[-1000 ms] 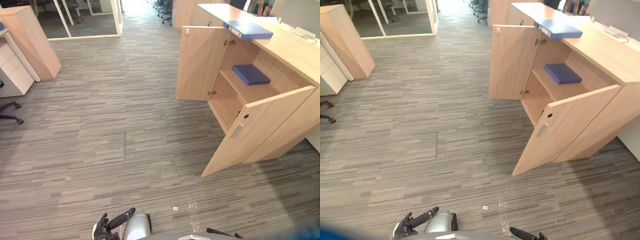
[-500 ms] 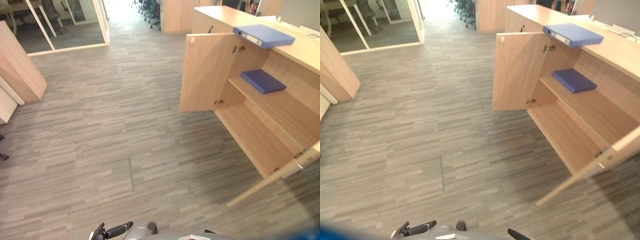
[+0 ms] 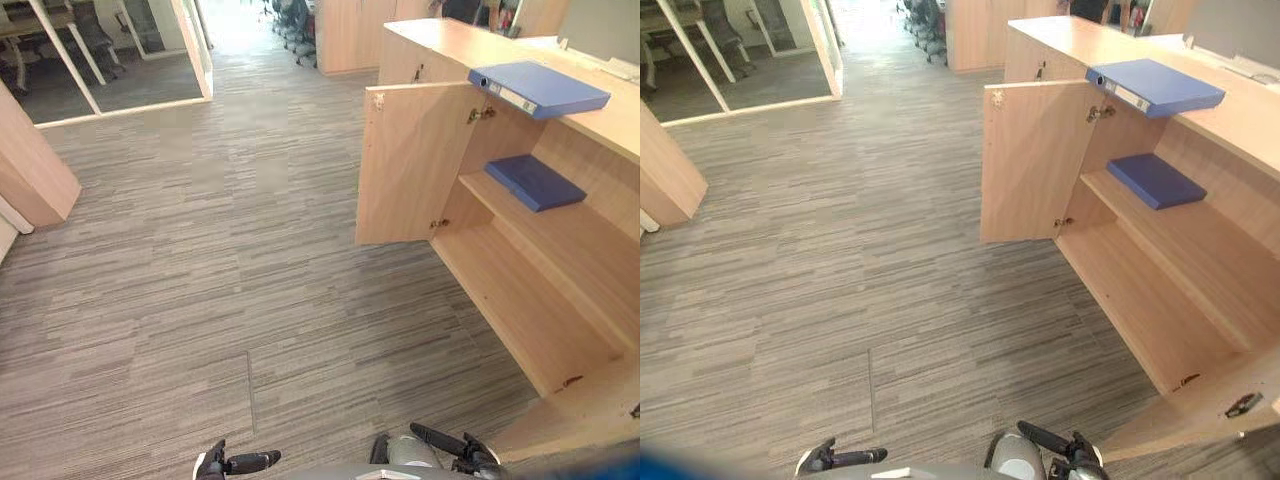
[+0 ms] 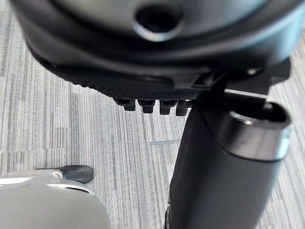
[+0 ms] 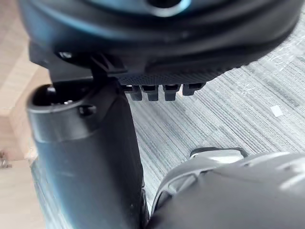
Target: Walk over to the cabinet, pick up the folder, carry it to the office cabinet, place the folder inside the office cabinet, then close the office cabinet door
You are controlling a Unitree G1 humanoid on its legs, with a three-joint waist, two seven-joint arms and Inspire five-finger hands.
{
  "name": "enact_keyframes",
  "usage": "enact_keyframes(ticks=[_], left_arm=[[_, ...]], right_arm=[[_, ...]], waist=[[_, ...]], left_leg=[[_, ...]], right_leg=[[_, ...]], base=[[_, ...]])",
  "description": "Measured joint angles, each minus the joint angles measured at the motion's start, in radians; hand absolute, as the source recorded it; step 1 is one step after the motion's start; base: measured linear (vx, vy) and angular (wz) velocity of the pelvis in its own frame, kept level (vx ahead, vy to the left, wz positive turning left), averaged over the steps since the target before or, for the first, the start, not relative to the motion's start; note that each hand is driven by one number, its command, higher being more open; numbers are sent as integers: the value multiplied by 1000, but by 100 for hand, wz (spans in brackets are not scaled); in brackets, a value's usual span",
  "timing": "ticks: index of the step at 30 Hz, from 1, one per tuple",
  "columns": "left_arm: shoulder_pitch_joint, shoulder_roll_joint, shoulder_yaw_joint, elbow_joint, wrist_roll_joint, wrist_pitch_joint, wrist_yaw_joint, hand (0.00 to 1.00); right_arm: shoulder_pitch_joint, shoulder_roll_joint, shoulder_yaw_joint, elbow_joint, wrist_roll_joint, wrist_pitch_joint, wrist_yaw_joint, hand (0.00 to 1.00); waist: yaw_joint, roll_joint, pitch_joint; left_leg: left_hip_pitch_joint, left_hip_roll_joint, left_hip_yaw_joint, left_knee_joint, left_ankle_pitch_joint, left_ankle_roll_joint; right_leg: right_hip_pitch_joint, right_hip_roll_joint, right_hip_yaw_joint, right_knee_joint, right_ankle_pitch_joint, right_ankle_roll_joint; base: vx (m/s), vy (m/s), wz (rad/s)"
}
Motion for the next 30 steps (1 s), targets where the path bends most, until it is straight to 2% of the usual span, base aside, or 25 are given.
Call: enact_keyframes(ticks=[2,3,4,6,7,8,11,13,14,15,16,18,19,20,21,22,23,25,26,27,28,29,30], left_arm=[[17,-4,26,-2,3,0,-3,100],[22,-2,66,-11,2,1,-7,100],[36,-9,113,-31,-1,1,-8,100],[56,-22,148,-58,-23,0,-6,100],[59,-32,169,-69,-66,-7,-6,100],[60,-31,166,-85,-77,-11,-5,100],[47,-25,164,-98,-78,-23,-3,100],[40,-22,162,-110,-87,-29,-4,100],[34,-21,159,-114,-92,-30,-1,100],[34,-23,159,-116,-104,-30,4,100],[33,-25,160,-116,-111,-30,5,100],[34,-34,170,-119,-139,-34,10,100],[33,-32,173,-118,-147,-35,11,100],[38,-29,174,-116,-146,-34,17,100],[39,-18,174,-107,-146,-33,24,100],[38,-5,173,-95,-145,-33,26,100],[35,11,169,-71,-145,-29,28,100],[37,17,156,-38,-144,-23,30,100],[46,15,146,-21,-146,-18,32,100],[53,18,136,-17,-144,-18,35,100],[53,18,133,-17,-144,-18,35,100],[52,16,126,-14,-143,-19,33,100],[53,15,123,-8,-140,-18,33,100]], right_arm=[[29,14,-36,0,0,-1,0,100],[50,31,-63,-2,10,0,-1,100],[71,35,-61,-6,13,0,0,100],[83,29,-64,-3,39,0,0,100],[87,26,-65,-2,49,0,-2,100],[87,25,-63,10,54,0,-2,100],[64,19,-64,52,51,6,-4,100],[50,25,-64,57,36,14,-7,100],[42,33,-63,57,36,14,-7,100],[35,35,-54,53,36,13,-6,100],[33,35,-51,48,36,13,-5,100],[40,26,-17,32,34,10,-9,100],[41,28,-17,33,34,8,-10,100],[46,39,-17,34,34,6,-9,100],[43,47,-16,37,33,6,-7,100],[40,60,-16,37,32,6,-7,100],[33,72,-17,38,32,6,-3,100],[20,71,-27,37,34,3,-1,100],[21,64,-35,36,35,1,-1,100],[19,58,-37,30,36,1,3,100],[18,56,-37,22,36,0,4,100],[12,49,-37,6,36,-2,5,100],[6,40,-34,-1,34,-5,1,100]], waist=[[-4,1,-2],[-4,-14,-6],[-4,-18,-18],[2,-8,-17],[9,-2,-18],[18,-7,-18],[31,-23,-11],[42,-44,3],[48,-58,13],[49,-59,13],[49,-56,15],[55,-40,20],[59,-43,18],[74,-48,-4],[79,-76,-24],[80,-95,-39],[81,-114,-57],[79,-114,-57],[74,-105,-51],[69,-103,-52],[63,-101,-51],[50,-96,-42],[49,-85,-33]], left_leg=[[1,47,-4,91,-23,-25],[-53,83,-7,272,-41,-50],[-161,128,-12,535,-32,-42],[-287,188,-11,859,7,-23],[-350,211,4,1021,6,-17],[-392,207,29,1087,-2,-11],[-486,166,67,1024,-54,-14],[-533,97,51,846,-72,-21],[-543,45,17,657,-63,-25],[-562,16,-41,471,-24,-30],[-574,14,-70,395,-1,-32],[-597,30,-165,200,67,-48],[-602,30,-170,222,119,-69],[-619,4,-161,273,214,-78],[-620,-22,-139,300,244,-65],[-615,-37,-116,302,230,-50],[-593,-59,-76,298,219,-18],[-508,-96,-35,272,187,26],[-425,-129,-5,220,173,48],[-370,-168,22,194,155,75],[-347,-186,28,184,150,84],[-291,-213,46,153,141,97],[-254,-217,62,131,137,104]], right_leg=[[55,46,-20,-17,-33,-24],[106,74,-28,-48,-47,-43],[157,110,-30,-99,-51,-53],[224,161,-6,-162,-51,-67],[277,187,22,-203,-53,-76],[329,195,57,-241,-54,-82],[402,180,142,-287,-47,-80],[440,135,184,-302,-37,-55],[457,97,204,-308,-35,-19],[471,72,230,-321,-43,5],[484,64,244,-332,-50,16],[531,37,276,-341,-93,89],[547,24,283,-340,-104,109],[551,-17,308,-328,-110,151],[528,-60,329,-301,-86,192],[507,-87,336,-275,-68,194],[462,-129,363,-202,-22,193],[386,-172,401,-3,78,158],[316,-229,393,186,154,79],[224,-297,350,389,152,-13],[183,-332,310,464,148,-55],[127,-390,215,546,140,-86],[101,-400,152,556,137,-82]], base=[[413,-372,13],[437,-371,2],[436,-360,-7],[401,-219,-38],[468,-127,-76],[403,-63,-73],[442,15,-97],[374,110,-81],[377,176,-92],[398,204,-87],[464,266,-72],[547,360,-58],[581,438,-61],[680,554,-72],[654,543,-74],[519,445,-70],[382,332,-60],[491,473,-60],[458,499,-49],[339,387,-36],[268,335,-27],[205,273,-32],[173,234,-52]])
